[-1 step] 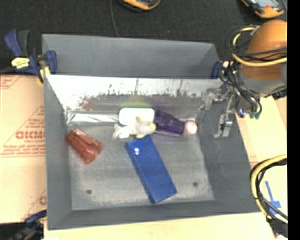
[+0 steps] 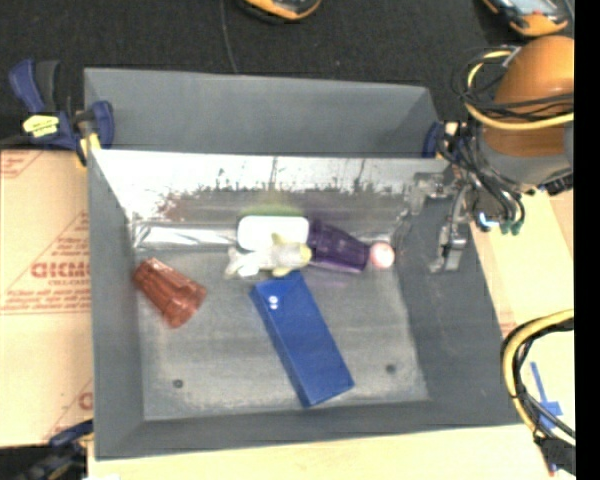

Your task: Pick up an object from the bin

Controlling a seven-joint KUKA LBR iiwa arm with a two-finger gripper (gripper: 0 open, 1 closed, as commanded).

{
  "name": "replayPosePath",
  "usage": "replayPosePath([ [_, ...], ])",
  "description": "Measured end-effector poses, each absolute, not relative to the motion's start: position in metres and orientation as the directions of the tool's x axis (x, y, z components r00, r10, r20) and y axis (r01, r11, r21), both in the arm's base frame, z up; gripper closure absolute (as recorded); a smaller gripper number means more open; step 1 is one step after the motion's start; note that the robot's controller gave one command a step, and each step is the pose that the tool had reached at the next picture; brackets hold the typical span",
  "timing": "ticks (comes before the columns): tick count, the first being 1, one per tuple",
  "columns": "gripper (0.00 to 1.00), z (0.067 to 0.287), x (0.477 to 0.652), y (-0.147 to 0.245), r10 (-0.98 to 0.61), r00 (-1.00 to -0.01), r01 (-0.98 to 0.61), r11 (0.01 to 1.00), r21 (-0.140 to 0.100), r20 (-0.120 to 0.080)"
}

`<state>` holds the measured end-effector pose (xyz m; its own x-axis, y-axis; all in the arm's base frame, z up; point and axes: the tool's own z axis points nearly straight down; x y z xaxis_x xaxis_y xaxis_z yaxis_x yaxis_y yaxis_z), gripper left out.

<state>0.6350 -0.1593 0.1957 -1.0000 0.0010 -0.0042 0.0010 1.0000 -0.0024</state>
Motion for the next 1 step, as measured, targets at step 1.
replayPosePath([
  [1,0.00,0.1651,0.6480,-0.0965,-0.087,-0.996,-0.087,0.996,-0.004,-0.006],
])
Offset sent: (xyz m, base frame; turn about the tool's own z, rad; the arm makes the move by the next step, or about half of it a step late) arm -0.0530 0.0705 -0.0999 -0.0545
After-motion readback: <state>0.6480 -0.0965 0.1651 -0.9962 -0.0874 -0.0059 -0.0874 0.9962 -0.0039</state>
